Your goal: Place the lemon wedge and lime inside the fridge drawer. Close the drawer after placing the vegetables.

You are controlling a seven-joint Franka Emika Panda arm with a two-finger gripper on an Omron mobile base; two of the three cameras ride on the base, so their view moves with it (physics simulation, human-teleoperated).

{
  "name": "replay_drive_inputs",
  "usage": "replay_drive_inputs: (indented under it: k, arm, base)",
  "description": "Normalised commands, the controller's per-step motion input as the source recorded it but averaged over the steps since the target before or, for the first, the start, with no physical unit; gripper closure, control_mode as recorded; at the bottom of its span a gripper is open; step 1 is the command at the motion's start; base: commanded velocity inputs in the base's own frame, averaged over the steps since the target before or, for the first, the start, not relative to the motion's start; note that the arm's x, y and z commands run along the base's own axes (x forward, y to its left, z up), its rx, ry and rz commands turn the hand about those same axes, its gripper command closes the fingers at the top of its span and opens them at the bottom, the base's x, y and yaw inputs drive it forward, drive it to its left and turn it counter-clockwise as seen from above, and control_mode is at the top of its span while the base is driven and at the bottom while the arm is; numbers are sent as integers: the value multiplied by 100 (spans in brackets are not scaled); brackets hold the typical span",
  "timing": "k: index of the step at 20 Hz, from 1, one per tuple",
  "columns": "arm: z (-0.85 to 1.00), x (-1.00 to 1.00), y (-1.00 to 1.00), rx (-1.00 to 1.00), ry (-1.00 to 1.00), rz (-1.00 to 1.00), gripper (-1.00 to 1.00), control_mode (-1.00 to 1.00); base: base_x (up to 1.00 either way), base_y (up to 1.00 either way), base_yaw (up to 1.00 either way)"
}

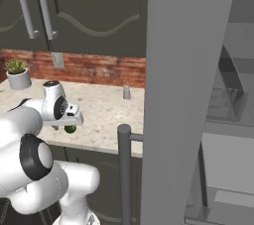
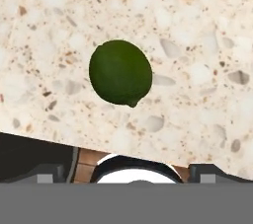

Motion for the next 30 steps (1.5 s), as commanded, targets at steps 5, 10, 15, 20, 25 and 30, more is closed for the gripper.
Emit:
replay_drive_inputs:
  k: [5,10,15,20,25,30]
  arm:
    - [-41,26,1,0,5,7,-100,-100]
    - [-19,41,16,0,0,3,-100,-100]
    - [-23,32,18,0,0,2,-100,-100]
    - [-25,23,7,0,0,3,-100,-100]
    - [-33,3,0,0,0,3,100,-100]
    - [-24,-20,-20,0,0,2,100,-100]
  base:
    - [0,0,0]
    - [0,0,0]
    - [0,0,0]
    - [0,0,0]
    - [0,0,0]
    - [0,0,0]
